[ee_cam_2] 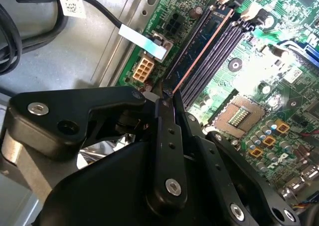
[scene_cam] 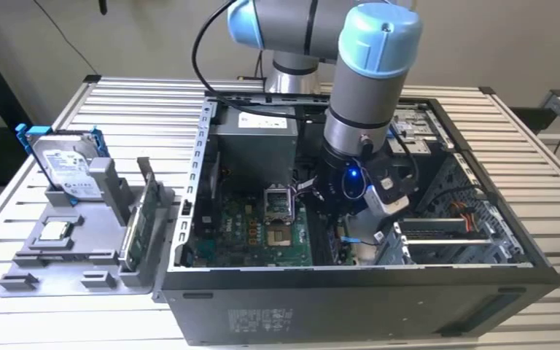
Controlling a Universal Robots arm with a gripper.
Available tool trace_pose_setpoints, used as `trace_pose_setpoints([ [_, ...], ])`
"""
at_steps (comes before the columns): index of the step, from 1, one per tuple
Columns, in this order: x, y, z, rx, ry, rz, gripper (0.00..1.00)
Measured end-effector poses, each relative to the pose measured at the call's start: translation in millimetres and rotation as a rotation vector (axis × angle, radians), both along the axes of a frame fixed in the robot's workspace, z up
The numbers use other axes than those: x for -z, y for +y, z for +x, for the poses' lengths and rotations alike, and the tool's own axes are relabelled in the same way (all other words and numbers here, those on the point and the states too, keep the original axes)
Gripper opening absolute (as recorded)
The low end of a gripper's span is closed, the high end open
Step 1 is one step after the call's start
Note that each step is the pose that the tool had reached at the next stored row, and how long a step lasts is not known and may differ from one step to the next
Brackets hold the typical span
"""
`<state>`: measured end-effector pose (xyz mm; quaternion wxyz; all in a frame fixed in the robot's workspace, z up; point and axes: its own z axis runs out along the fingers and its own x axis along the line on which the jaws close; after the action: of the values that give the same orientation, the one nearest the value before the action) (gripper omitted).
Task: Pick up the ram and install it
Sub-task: 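Insert the ram into the slot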
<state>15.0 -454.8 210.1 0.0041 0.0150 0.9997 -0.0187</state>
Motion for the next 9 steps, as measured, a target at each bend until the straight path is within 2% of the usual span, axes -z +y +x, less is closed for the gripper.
trace_pose_setpoints([
  [7, 0.9, 0.2, 0.0, 0.0, 0.0003, 0.0008, 0.16],
  [8, 0.8, 0.2, 0.0, 0.0, 0.0003, 0.0005, 0.22],
  [9, 0.6, 0.0, 0.0, 0.0, 0.0005, 0.0, 0.22],
])
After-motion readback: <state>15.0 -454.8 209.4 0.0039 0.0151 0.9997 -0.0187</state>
